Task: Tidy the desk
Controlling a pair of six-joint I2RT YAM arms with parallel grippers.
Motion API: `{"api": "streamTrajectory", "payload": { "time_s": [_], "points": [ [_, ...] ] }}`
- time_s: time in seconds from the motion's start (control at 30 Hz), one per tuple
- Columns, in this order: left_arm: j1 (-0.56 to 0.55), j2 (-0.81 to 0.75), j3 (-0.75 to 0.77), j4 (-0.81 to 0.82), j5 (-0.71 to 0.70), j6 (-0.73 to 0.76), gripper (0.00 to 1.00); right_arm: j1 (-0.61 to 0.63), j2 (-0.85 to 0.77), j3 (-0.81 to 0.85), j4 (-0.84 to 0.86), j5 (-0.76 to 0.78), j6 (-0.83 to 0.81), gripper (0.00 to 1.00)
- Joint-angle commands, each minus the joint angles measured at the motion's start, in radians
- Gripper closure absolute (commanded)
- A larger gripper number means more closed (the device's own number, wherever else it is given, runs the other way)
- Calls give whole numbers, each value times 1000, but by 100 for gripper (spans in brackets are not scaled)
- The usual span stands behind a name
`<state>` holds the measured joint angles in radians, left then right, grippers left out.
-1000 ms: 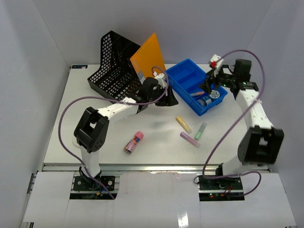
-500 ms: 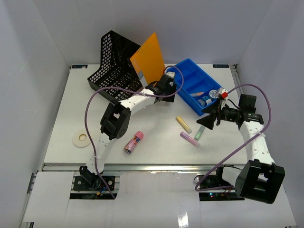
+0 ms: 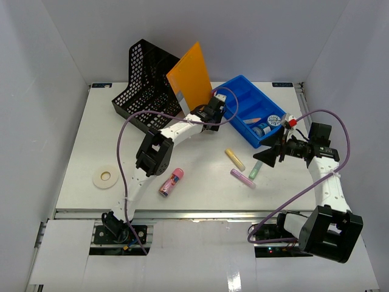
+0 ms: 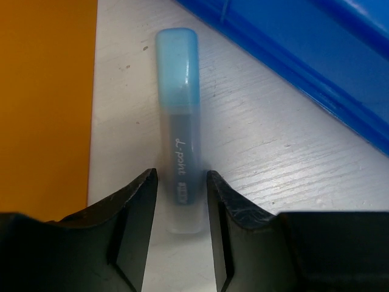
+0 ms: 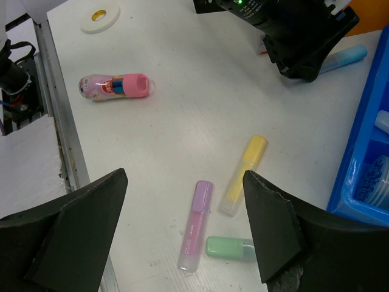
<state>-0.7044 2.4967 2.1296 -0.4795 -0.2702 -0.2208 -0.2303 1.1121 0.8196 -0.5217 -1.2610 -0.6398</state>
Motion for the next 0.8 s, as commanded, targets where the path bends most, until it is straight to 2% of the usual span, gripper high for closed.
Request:
{"api": "streamTrajectory", "payload": {
  "time_s": [0.0, 0.17, 0.3, 0.37, 0.5, 0.57, 0.63, 0.7, 0.77],
  "points": [
    [-4, -2, 23, -17, 10, 5, 56, -8, 2, -4, 4, -38, -1, 17],
    [-4, -39, -58, 10, 38, -5, 72, -10, 10, -12, 3, -28, -10, 17],
    [-4, -148, -196, 92, 85, -27, 88, -10, 27, -12, -3, -9, -6, 18],
    [-4, -193, -278, 119, 126, -52, 91, -9, 35, -11, -1, 2, 6, 19],
    [-7, -405, -482, 262, 241, -126, 94, 6, 83, 7, 41, 57, 101, 20],
    [-9, -481, -584, 333, 316, -167, 95, 26, 98, 9, 133, 144, 256, 21],
    [-15, -548, -727, 435, 418, -237, 95, 46, 106, -6, 253, 224, 452, 25],
    [-19, -604, -802, 510, 475, -282, 96, 74, 97, -46, 387, 324, 679, 27],
    [-31, -645, -897, 643, 541, -372, 96, 108, 83, -77, 490, 364, 783, 26]
  ]
}}
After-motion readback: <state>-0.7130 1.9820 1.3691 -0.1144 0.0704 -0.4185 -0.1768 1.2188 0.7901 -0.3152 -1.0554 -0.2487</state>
